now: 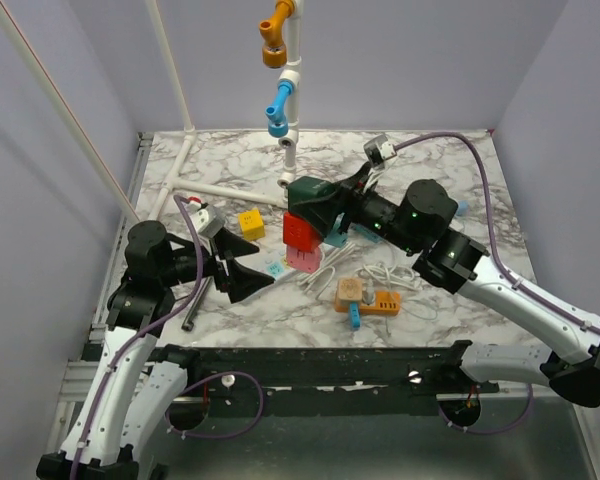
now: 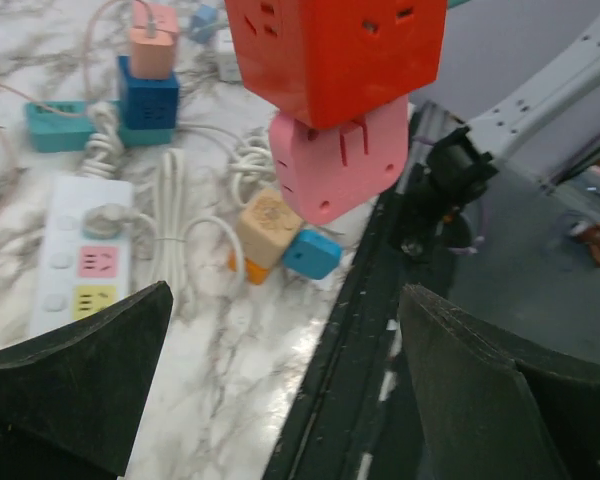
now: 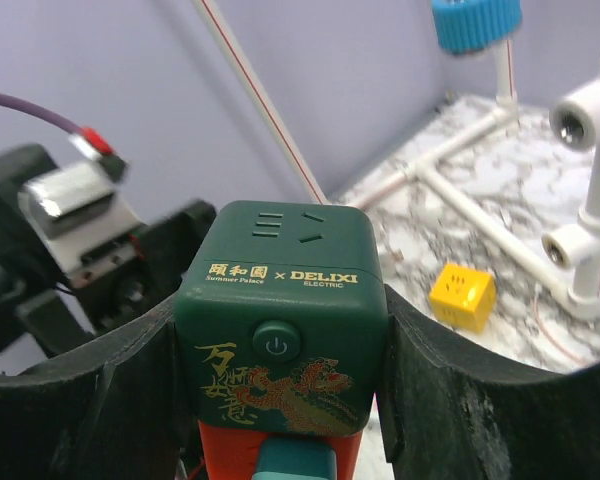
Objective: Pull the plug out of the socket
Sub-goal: Remove the plug from the socket.
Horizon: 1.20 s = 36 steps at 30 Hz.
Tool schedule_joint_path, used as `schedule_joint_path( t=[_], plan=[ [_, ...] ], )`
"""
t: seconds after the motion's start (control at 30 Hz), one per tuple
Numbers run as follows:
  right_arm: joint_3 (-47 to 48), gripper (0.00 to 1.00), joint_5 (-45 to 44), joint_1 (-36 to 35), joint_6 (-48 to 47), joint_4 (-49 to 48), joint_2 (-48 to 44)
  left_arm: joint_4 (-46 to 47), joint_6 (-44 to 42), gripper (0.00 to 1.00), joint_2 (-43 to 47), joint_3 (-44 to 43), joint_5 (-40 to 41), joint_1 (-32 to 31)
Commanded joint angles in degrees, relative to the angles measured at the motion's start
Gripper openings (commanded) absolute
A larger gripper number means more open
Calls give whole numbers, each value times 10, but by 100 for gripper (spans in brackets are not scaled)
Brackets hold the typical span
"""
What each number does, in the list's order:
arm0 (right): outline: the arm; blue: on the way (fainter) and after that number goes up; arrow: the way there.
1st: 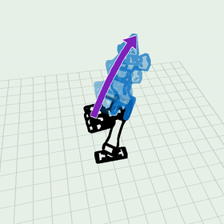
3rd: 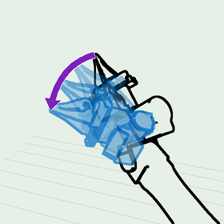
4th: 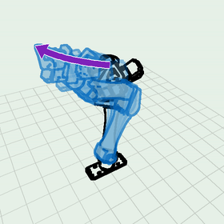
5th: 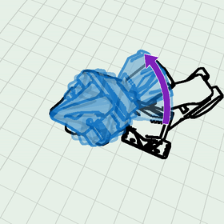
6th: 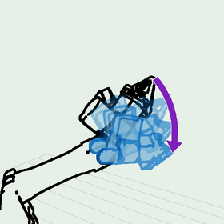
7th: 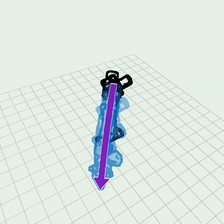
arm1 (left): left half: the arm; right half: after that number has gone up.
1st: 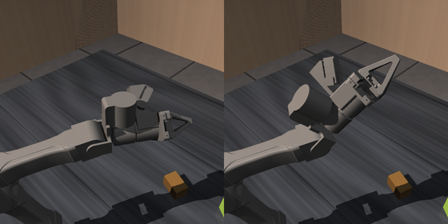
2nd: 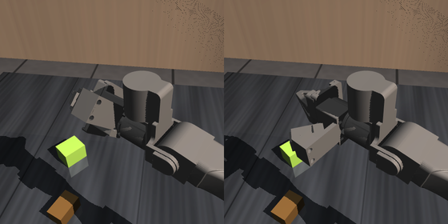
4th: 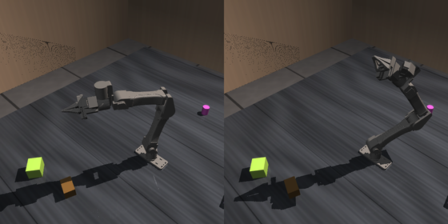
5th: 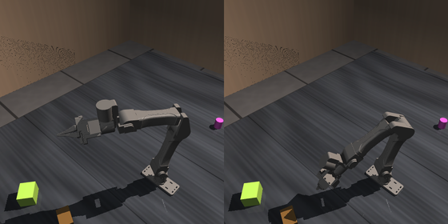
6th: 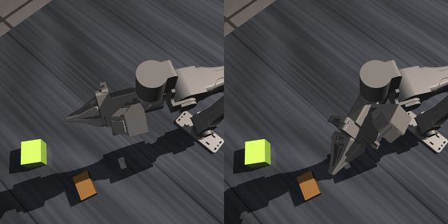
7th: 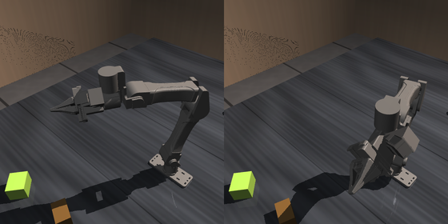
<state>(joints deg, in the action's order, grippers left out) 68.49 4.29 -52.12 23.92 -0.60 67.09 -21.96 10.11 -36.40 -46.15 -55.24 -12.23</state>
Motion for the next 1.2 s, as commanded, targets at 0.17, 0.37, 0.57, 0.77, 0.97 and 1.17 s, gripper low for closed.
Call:
schedule_joint_path(
  t=[0.17, 0.37, 0.57, 0.77, 0.97, 1.17],
  plan=[
    [-90, 1, 72, 0, 40, -277, -55, 251, 209, 98, -36, 27, -130, -59],
    [-107, 1, 92, 0, 72, -341, -38, 327, 239, 98, -49, 51, -124, -75],
    [-113, 1, 94, -15, 95, -388, -17, 394, 272, 98, -54, 72, -117, -82],
    [-121, 1, 85, -43, 100, -428, 7, 433, 284, 99, -60, 77, -113, -82],
    [-118, 1, 79, -62, 84, -440, 16, 437, 282, 67, -58, 79, -128, -82],
    [-128, 1, 54, -64, 83, -446, 2, 414, 271, 28, -38, 81, -140, -89]
  ],
)
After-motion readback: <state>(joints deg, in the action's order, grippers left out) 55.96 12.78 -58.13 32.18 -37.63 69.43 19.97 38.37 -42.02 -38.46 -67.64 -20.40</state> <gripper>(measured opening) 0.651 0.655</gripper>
